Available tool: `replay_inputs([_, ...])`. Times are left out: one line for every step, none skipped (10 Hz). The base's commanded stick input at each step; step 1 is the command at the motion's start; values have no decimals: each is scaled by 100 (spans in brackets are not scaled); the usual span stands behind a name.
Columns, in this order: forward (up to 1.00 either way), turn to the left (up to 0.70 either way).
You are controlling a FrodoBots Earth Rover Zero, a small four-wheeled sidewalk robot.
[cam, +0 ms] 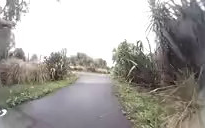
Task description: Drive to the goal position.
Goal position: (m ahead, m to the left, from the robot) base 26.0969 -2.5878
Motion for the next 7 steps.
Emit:
replay_inputs([85,0])
replay_inputs([85,0])
replay_inputs([85,0])
replay_inputs([85,0])
replay_inputs([85,0])
replay_inputs([85,0])
replay_inputs([85,0])
